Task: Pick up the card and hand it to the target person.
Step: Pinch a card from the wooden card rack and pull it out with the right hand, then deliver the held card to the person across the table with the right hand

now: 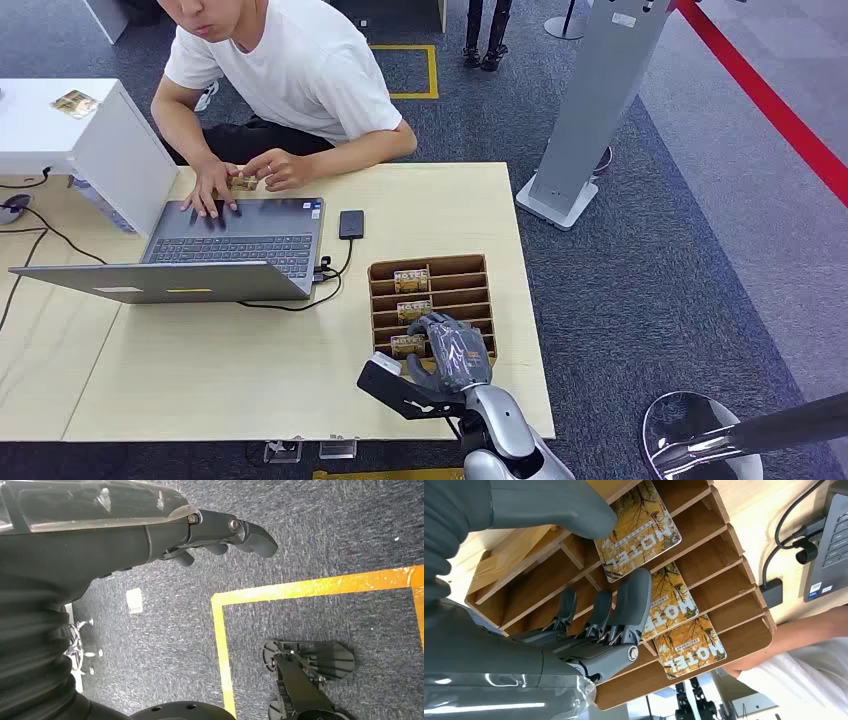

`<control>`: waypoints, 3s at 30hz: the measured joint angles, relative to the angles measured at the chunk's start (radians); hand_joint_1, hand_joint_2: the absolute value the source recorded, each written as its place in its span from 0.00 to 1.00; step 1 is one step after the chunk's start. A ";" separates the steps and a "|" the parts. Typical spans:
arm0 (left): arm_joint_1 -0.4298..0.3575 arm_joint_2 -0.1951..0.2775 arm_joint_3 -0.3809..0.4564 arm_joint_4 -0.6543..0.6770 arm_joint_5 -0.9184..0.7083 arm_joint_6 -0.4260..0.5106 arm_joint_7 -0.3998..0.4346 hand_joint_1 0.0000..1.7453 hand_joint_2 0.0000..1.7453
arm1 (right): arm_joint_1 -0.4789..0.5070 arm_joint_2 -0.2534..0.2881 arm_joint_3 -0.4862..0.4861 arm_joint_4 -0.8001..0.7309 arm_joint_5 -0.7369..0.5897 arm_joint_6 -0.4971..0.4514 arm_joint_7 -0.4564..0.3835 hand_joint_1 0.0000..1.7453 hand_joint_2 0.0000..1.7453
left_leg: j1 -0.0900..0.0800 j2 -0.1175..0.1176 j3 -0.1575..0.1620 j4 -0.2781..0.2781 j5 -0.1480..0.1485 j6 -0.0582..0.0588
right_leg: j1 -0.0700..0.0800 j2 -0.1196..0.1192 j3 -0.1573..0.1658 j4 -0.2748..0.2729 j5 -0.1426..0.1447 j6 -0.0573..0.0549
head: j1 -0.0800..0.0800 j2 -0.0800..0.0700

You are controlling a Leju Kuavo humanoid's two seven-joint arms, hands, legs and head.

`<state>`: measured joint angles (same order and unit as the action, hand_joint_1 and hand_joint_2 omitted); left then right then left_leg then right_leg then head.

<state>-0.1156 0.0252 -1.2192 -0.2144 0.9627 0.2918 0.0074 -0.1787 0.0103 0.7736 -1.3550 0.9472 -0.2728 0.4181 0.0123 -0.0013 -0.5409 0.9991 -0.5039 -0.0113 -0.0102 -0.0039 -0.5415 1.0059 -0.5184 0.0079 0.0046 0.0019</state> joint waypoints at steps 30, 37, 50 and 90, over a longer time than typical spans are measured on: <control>-0.001 0.000 0.007 0.000 -0.002 -0.002 0.002 0.00 1.00 | -0.016 0.008 0.021 0.058 -0.020 -0.008 -0.004 0.73 1.00 | 0.000 0.000 0.001 0.000 0.000 0.000 | 0.000 0.000 0.001 0.000 0.000 0.000 | 0.000 0.000; -0.001 0.000 0.007 0.000 -0.002 -0.003 0.003 0.00 1.00 | -0.021 0.008 0.021 0.058 -0.028 -0.014 -0.004 0.93 1.00 | 0.000 0.000 0.001 0.000 0.000 0.000 | 0.000 0.000 0.000 0.000 0.000 0.000 | 0.000 0.000; -0.001 0.000 0.007 0.000 -0.018 -0.018 0.006 0.00 1.00 | -0.025 0.008 0.022 0.059 -0.035 -0.017 -0.004 1.00 1.00 | 0.000 0.000 0.002 0.000 0.000 0.000 | 0.000 0.000 0.002 0.000 0.000 0.000 | 0.000 0.000; -0.051 -0.002 0.005 0.000 -0.061 -0.027 0.036 0.00 1.00 | -0.352 0.094 0.004 0.203 -0.049 -0.155 -0.212 1.00 1.00 | 0.000 0.000 0.000 0.000 0.001 0.000 | 0.000 0.000 0.000 0.001 0.001 0.000 | 0.000 0.000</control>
<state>-0.1665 0.0237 -1.2144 -0.2144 0.9014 0.2648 0.0432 -0.5311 0.1045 0.7775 -1.1524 0.8979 -0.4275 0.2066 0.0123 -0.0013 -0.5407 0.9992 -0.5025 -0.0110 -0.0102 -0.0041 -0.5411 1.0066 -0.5174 0.0075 0.0042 0.0019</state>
